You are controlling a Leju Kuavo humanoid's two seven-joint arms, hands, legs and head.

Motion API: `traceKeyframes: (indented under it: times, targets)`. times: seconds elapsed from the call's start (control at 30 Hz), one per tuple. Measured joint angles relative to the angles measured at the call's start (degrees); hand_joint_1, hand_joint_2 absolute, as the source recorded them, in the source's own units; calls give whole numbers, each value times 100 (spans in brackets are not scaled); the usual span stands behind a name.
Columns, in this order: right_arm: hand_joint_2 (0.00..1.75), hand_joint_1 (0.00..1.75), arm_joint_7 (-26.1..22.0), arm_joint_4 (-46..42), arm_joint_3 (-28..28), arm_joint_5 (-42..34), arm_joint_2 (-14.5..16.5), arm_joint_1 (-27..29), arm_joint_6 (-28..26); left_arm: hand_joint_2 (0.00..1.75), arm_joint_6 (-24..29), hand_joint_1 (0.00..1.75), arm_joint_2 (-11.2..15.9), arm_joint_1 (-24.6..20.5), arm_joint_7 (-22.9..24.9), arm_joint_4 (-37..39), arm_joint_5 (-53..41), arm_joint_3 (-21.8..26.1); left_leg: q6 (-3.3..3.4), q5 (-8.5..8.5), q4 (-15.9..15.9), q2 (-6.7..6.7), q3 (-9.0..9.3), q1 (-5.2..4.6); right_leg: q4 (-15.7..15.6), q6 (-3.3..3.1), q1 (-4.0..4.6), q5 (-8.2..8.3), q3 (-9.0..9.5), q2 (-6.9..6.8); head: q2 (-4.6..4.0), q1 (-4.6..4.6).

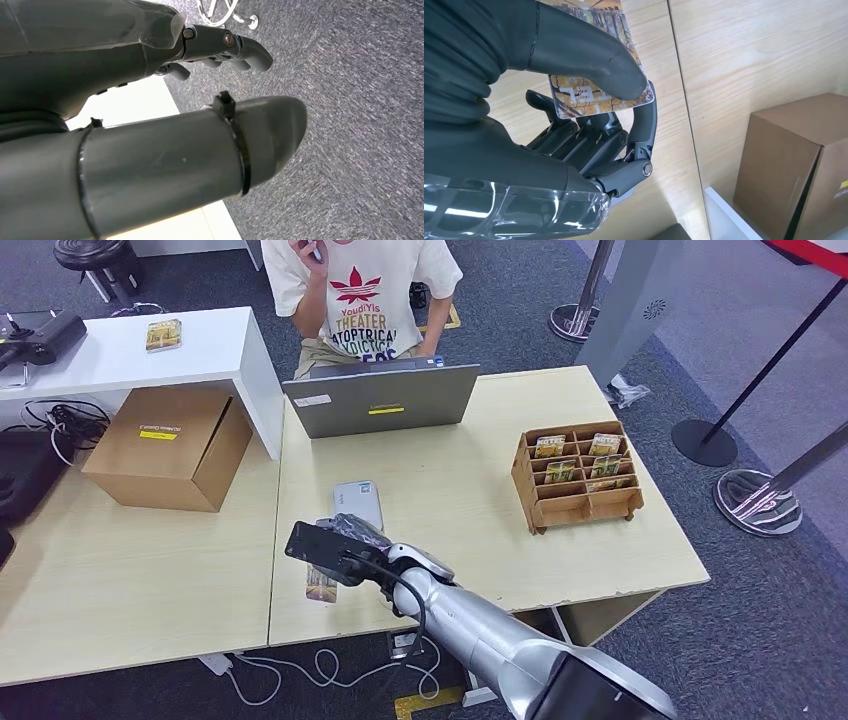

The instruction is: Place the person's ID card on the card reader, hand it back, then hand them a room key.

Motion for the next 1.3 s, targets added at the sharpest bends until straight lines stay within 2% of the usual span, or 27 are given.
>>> traceKeyframes:
  times: [0.47,0.67,1.13,1.3]
  targets:
    - [175,175,31,4,-4,-101,32,-17,501,0,-34,0,0,-2,-11,0,-52,-7,0,0,0,0,0,0,0,0,0,0,0,0,0,0]
    - [175,175,42,13,-4,-109,14,67,505,0,-10,0,0,4,-91,0,-42,-7,0,0,0,0,1,-1,0,0,0,0,-1,0,0,0]
    - [175,175,-52,33,-215,-413,-395,261,323,0,-4,0,2,24,-115,0,9,-7,0,0,0,2,0,-1,0,0,0,0,-2,2,0,0]
    - [175,175,-189,33,-459,-760,-558,210,287,0,14,0,2,54,-116,0,99,-1,0,0,0,1,0,-2,0,0,0,0,-2,1,0,-1]
